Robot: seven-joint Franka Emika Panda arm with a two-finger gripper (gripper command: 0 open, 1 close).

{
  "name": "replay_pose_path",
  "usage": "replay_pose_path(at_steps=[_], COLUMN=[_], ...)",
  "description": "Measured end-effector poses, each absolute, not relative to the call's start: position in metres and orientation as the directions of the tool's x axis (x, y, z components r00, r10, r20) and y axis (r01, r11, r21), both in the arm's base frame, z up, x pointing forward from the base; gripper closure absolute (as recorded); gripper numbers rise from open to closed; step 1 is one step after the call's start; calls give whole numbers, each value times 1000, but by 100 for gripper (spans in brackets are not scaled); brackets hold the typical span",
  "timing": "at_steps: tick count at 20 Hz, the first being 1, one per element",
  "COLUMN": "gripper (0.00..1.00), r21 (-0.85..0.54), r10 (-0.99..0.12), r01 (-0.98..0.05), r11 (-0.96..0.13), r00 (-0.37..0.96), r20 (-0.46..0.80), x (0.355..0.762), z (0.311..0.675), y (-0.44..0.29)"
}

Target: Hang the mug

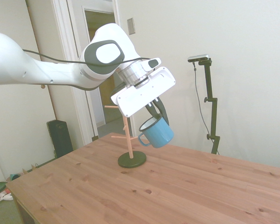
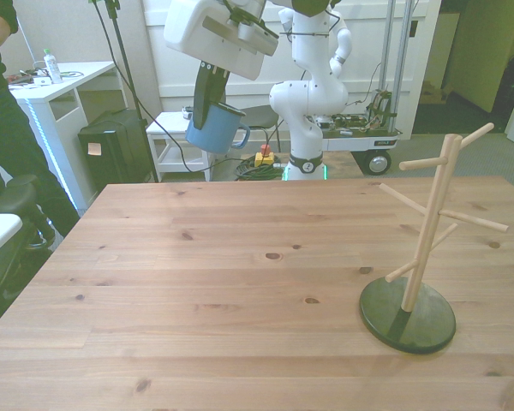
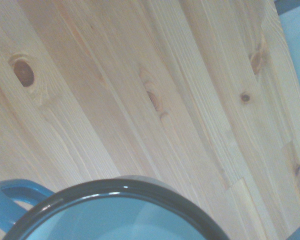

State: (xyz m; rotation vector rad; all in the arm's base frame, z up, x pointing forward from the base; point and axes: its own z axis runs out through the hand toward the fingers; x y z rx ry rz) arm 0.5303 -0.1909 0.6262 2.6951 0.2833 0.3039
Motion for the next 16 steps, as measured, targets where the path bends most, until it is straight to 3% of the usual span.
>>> replay_pose_path(at_steps=[16], gripper=[100], r21=[377], r10=[219], r01=[130], r11=[-917], r00=[955], r20=[203], x=[547], z=[630], y=[-156])
